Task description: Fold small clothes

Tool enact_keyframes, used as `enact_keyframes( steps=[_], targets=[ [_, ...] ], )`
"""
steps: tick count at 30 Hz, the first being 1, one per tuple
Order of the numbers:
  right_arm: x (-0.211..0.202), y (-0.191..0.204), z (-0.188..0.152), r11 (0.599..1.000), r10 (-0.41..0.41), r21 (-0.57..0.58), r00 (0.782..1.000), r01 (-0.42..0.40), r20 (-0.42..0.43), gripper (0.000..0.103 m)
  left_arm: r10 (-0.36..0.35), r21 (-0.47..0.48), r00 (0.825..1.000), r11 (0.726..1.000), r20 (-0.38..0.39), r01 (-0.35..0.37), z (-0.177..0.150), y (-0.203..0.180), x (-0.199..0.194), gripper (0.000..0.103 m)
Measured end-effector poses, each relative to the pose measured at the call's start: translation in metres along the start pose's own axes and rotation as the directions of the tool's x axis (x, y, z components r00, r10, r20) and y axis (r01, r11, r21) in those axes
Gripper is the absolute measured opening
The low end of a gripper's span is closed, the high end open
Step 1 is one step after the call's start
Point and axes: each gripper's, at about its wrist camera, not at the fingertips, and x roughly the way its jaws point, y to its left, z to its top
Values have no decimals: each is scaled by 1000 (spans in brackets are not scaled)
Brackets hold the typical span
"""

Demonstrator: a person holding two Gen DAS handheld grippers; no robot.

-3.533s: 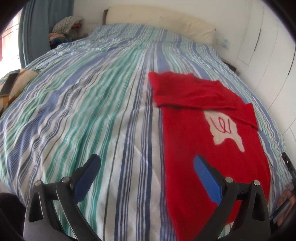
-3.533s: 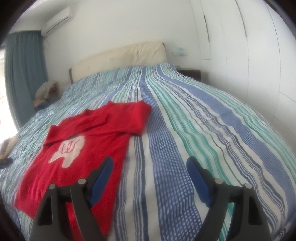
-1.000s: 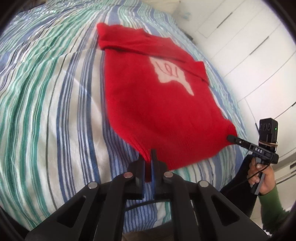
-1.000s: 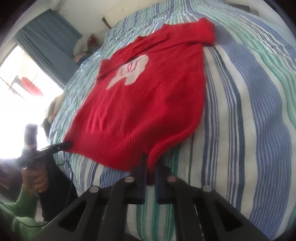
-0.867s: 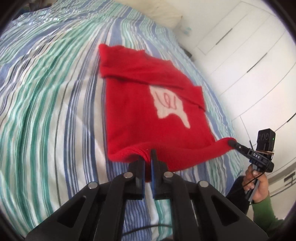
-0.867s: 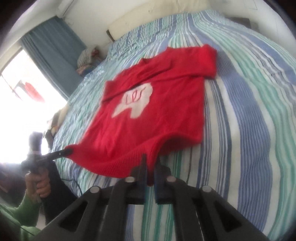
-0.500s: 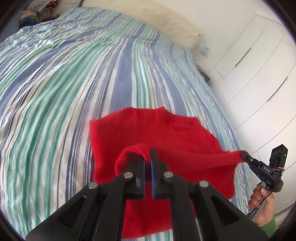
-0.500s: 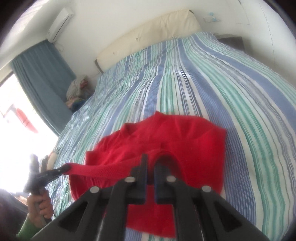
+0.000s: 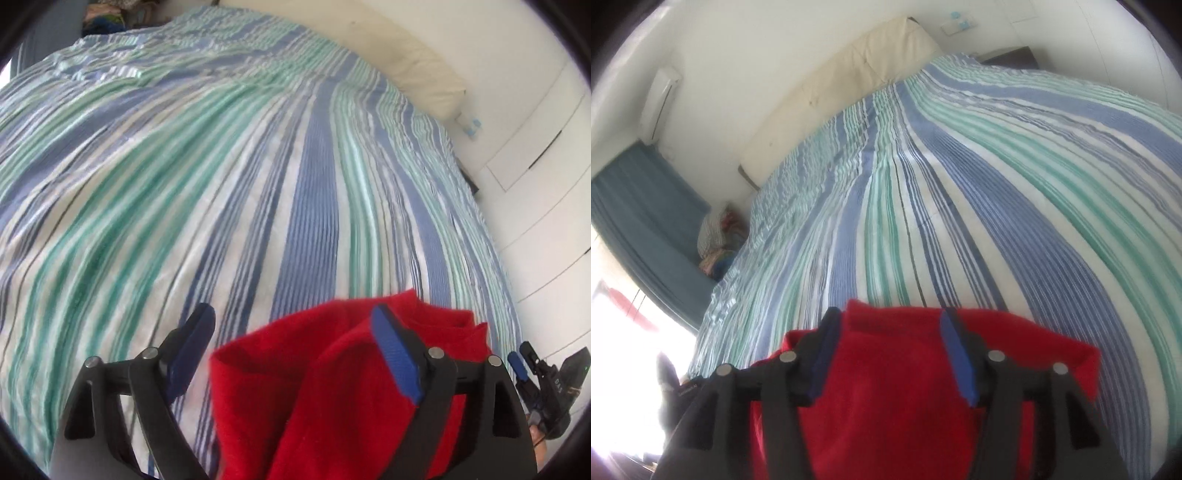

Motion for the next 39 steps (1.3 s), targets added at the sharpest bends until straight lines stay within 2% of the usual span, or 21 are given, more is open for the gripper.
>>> enact_keyframes(
  steps=[2,4,6,8,9,10,11,12,13,15,16,19,20,23,25,29,31,34,37,39],
  targets=[
    [-14,8,-1,998,3,-61,1000,-3,-1,56,-23,-23,1000,999,8,24,-3,7,-15,87],
    [-26,21,-10,990,31,-136,999,-35,-31,56,-85,-20,996,996,7,85,-16,8,-30,88],
    [-33,36,-30,970,79,-222,992,-100,-102,56,-106,65,994,992,-30,108,-38,-2,-36,92],
    [-34,45,-58,944,70,-304,976,-132,-206,56,-41,209,991,976,-130,68,-70,-16,-26,95],
    [-31,43,-78,935,17,-338,967,-106,-256,55,41,280,983,960,-178,11,-86,-19,-18,95],
    [-26,34,-96,928,-87,-372,952,-30,-294,55,137,339,969,939,-206,-60,-103,-18,-12,93],
    [-24,20,-112,915,-208,-398,925,69,-318,54,205,386,956,916,-209,-112,-120,-14,-13,91],
    [-31,7,-125,908,-259,-401,914,120,-313,54,218,420,958,899,-185,-123,-133,-13,-23,91],
    [-47,1,-130,916,-235,-383,930,115,-281,54,215,448,965,885,-152,-126,-143,-14,-37,92],
    [-77,5,-136,907,-257,-392,940,154,-224,56,206,479,972,868,-111,-130,-161,-18,-66,93],
    [-92,8,-139,899,-273,-399,943,179,-191,59,191,477,977,870,-96,-123,-167,-20,-81,93],
    [-133,11,-150,918,-192,-372,975,138,-112,72,102,443,992,895,-76,-58,-178,-31,-124,96],
    [-143,10,-155,920,-186,-365,979,143,-86,73,65,431,996,902,-68,-30,-181,-36,-136,97],
    [-163,4,-173,922,-198,-343,980,179,-21,74,-13,409,999,912,-44,30,-191,-50,-166,101],
    [-172,0,-184,925,-218,-321,976,206,-4,75,-30,394,998,918,-50,47,-196,-56,-169,101],
    [-174,-11,-194,929,-266,-264,964,260,13,76,-9,338,998,941,-60,29,-204,-57,-145,102],
    [-170,-18,-201,922,-294,-261,956,287,11,81,23,313,1000,949,-21,-16,-216,-59,-132,102],
    [-155,-28,-211,904,-337,-288,941,316,-27,85,150,299,988,943,16,-148,-228,-54,-97,102],
    [-146,-34,-215,909,-316,-295,948,295,-28,93,196,297,980,938,-28,-179,-242,-45,-69,102],
    [-144,-33,-217,906,-314,-308,949,291,-25,96,207,320,978,926,8,-198,-248,-47,-69,102]
  ],
)
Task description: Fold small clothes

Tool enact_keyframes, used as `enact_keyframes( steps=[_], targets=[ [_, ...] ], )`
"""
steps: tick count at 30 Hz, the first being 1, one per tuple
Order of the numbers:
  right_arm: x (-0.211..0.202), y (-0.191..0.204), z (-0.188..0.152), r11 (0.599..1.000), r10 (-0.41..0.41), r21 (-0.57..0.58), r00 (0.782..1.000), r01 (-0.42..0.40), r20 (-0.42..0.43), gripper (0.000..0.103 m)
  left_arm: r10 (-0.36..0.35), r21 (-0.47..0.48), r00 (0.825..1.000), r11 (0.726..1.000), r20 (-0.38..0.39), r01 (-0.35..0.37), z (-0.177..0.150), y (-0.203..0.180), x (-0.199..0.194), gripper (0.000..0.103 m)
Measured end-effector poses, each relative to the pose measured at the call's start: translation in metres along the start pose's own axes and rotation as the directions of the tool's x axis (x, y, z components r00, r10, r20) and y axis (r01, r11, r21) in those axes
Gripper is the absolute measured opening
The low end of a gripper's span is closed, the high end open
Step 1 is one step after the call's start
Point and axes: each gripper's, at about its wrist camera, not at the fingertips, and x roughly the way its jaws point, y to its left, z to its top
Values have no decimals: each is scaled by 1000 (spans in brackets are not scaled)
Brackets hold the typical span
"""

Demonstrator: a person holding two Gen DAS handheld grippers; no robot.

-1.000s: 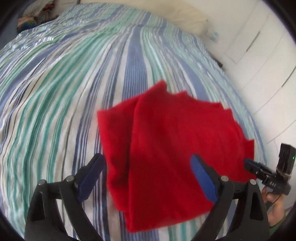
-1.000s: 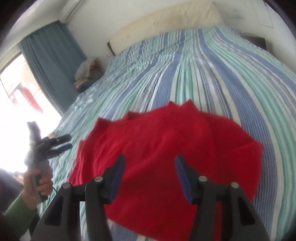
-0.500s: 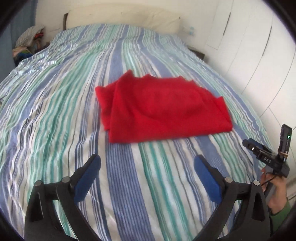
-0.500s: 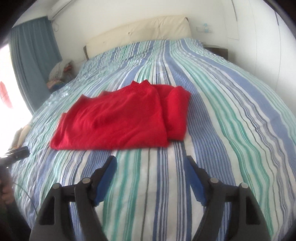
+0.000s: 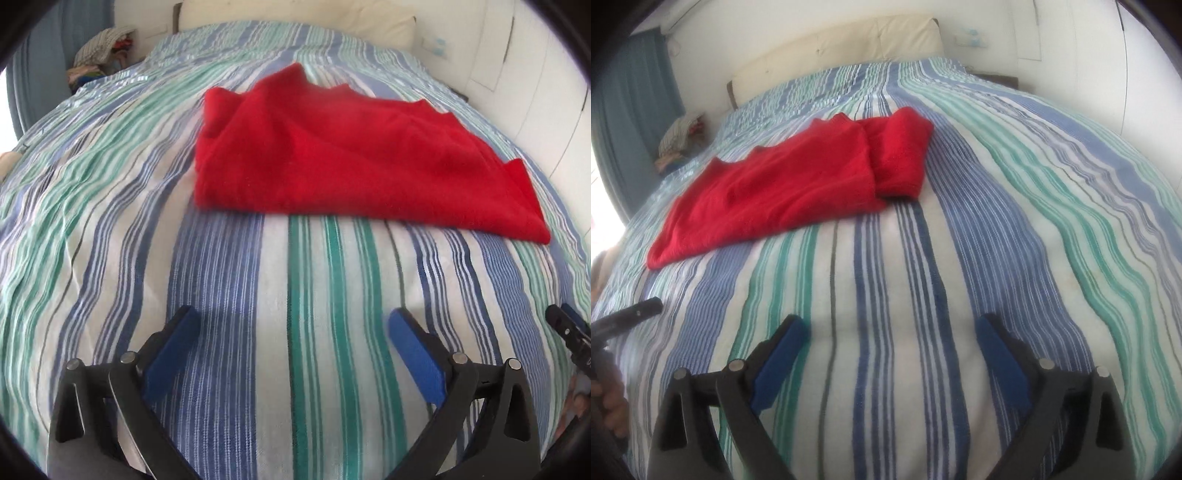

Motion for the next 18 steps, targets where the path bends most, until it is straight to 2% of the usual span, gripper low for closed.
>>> enact_keyframes(
  steps=[5,9,14,18],
  targets=[
    [5,5,0,999,-17,-28,1000,17,0,100,74,74,996,995,-45,-71,5,-15,3,103],
    [7,7,1,999,-22,-33,1000,22,-3,101,27,71,996,997,-84,-21,10,-20,7,103],
    [7,7,1,999,-17,-31,1000,17,0,101,40,77,995,996,-93,-33,8,-23,12,103],
    [7,8,1,999,-15,-30,1000,15,0,101,-5,46,993,999,-120,11,11,-17,15,103]
  ],
)
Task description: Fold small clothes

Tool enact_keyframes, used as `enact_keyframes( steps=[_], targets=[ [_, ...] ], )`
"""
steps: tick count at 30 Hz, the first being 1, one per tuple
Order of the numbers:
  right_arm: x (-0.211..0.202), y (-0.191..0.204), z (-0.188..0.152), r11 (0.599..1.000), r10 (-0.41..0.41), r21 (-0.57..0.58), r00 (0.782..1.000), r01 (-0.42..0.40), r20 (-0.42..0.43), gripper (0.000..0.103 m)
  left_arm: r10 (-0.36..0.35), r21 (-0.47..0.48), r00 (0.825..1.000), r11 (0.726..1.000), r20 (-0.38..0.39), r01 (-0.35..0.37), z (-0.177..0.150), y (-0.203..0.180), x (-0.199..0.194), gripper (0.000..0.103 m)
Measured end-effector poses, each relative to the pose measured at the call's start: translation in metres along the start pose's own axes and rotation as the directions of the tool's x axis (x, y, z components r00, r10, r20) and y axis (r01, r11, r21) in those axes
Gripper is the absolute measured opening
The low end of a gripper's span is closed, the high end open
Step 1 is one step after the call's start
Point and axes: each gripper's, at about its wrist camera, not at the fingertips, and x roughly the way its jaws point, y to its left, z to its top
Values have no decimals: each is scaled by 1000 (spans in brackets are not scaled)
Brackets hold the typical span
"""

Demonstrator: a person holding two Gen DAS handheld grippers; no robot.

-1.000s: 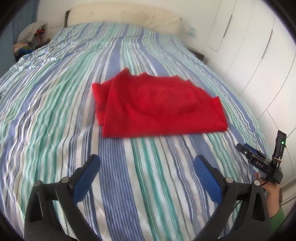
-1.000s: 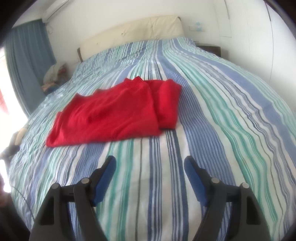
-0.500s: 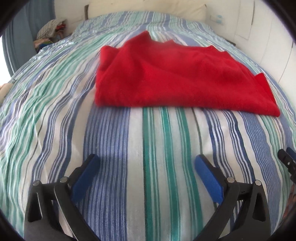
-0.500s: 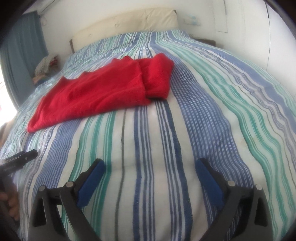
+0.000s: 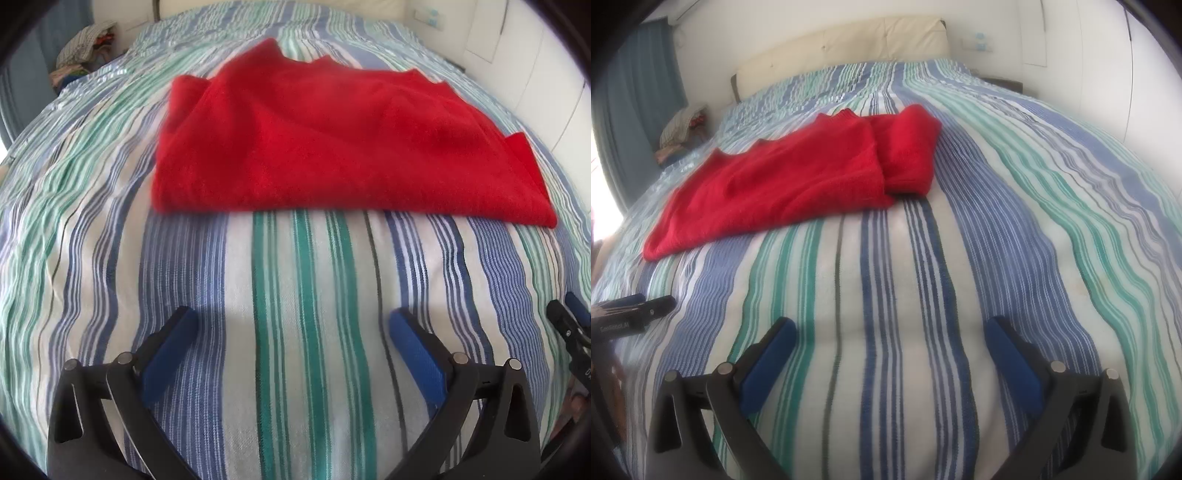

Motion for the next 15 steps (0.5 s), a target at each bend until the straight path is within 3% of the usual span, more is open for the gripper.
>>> enact_keyframes(
  steps=[15],
  targets=[
    [-1,0,-1,1000,10,3,1000,-10,2,102,39,28,997,999,64,-41,-8,-6,-3,103]
  ],
)
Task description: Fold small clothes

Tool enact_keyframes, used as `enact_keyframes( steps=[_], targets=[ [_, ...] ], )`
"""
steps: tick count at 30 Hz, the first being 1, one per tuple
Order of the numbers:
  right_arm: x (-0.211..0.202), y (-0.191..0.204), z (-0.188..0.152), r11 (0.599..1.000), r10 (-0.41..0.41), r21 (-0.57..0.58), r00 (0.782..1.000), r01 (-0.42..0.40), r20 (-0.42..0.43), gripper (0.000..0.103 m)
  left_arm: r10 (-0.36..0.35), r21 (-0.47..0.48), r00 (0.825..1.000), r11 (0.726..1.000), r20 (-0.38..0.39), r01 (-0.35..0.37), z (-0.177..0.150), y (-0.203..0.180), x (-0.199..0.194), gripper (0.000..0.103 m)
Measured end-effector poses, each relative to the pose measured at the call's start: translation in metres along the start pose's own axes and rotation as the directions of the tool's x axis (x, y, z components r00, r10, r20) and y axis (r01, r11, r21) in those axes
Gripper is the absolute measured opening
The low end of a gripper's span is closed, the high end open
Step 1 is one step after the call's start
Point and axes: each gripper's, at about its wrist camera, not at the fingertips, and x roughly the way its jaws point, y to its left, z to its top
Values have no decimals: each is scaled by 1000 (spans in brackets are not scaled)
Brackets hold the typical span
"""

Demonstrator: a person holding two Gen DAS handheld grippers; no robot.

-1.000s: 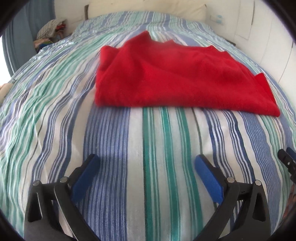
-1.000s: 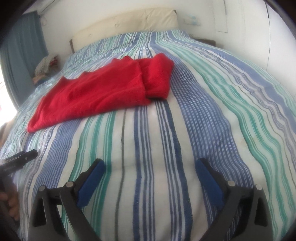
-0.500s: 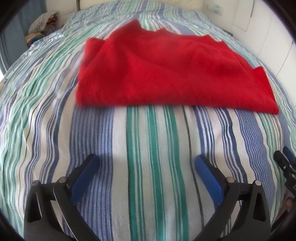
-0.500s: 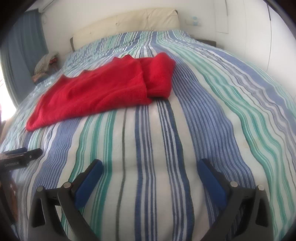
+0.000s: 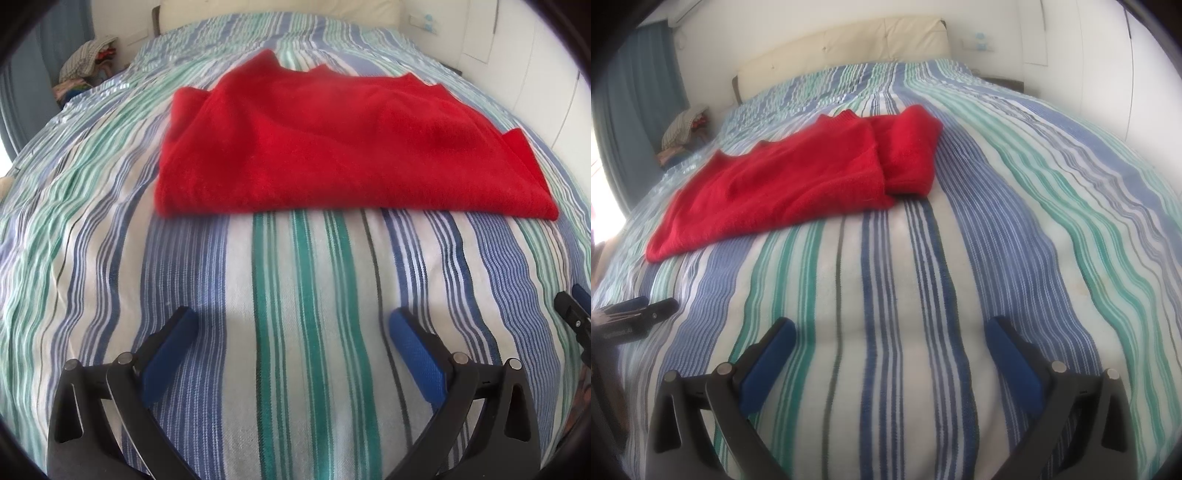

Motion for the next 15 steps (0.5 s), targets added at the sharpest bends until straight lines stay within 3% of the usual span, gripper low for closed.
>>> enact_keyframes(
  steps=[3,15],
  targets=[
    [0,0,0,1000,0,0,1000,0,0,102,-3,-5,999,1000,38,3,-5,0,-1,103],
    [0,0,0,1000,0,-1,1000,0,0,102,-17,-20,999,1000,38,18,-5,5,-2,103]
  ],
)
